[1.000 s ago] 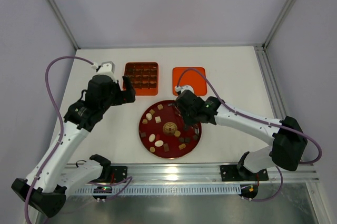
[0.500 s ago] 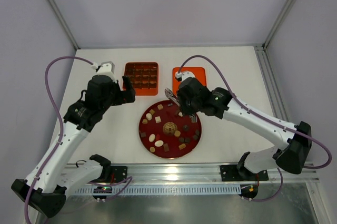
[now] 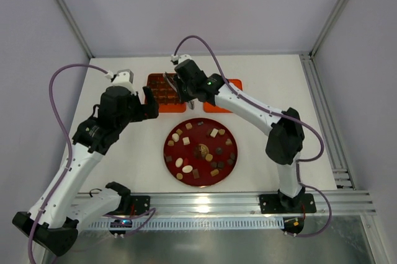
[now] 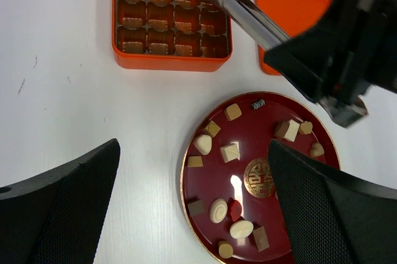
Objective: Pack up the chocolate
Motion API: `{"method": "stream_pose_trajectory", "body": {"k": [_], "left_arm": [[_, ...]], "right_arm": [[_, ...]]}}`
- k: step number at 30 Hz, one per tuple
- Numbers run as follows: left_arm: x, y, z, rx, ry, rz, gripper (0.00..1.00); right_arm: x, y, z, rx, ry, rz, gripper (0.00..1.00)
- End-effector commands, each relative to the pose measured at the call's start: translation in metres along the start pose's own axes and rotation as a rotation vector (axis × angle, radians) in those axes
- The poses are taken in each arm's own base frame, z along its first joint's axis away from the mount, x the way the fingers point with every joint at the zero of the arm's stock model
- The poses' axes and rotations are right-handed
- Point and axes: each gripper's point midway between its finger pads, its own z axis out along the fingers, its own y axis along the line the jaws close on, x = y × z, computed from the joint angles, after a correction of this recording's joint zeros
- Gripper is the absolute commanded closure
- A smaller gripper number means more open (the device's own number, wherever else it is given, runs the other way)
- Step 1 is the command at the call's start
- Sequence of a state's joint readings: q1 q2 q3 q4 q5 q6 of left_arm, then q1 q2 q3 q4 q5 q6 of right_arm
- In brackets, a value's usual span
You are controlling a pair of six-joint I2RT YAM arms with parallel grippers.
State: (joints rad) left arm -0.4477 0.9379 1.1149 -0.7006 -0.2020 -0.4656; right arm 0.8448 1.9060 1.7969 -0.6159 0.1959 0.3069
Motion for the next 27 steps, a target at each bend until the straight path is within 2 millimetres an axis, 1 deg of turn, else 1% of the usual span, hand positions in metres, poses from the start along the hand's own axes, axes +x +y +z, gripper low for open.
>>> {"method": "stream_pose_trajectory", "body": {"k": [1, 2, 3, 4, 5, 6, 11, 15, 27], "left_arm": [[-0.017, -0.001, -0.007, -0.002, -0.045, 0.007, 0.00], [-0.017, 0.000, -0.007, -0.009, -0.045, 0.007, 0.00], [-0.016, 0.000, -0.007, -0.009, -0.042, 0.009, 0.00], [-0.017, 0.000, -0.007, -0.009, -0.044, 0.007, 0.00], [-0.016, 0.000, -0.007, -0.008, -0.042, 0.006, 0.00], [-0.016, 0.000, -0.007, -0.007, -0.041, 0.007, 0.00], [-0.016, 0.000, -0.007, -0.006, -0.040, 0.003, 0.00], [-0.015, -0.001, -0.007, -0.002, -0.037, 0.003, 0.00], [-0.012, -0.001, -0.005, -0.003, -0.031, 0.001, 0.00]], "right_arm": [[-0.060, 0.009, 0.011, -0.015, -0.154, 0.002, 0.75], [-0.053, 0.008, 0.031, -0.003, -0.129, -0.006, 0.74], [-0.066, 0.011, 0.031, -0.012, -0.155, 0.006, 0.74], [-0.069, 0.010, 0.037, -0.012, -0.156, 0.009, 0.74], [-0.061, 0.010, 0.052, -0.008, -0.134, 0.009, 0.75], [-0.069, 0.010, 0.053, -0.013, -0.146, 0.021, 0.74], [-0.065, 0.011, 0.071, -0.019, -0.139, 0.028, 0.74], [-0.058, 0.010, 0.081, -0.016, -0.122, 0.030, 0.74], [-0.048, 0.010, 0.088, -0.020, -0.097, 0.030, 0.73]]}}
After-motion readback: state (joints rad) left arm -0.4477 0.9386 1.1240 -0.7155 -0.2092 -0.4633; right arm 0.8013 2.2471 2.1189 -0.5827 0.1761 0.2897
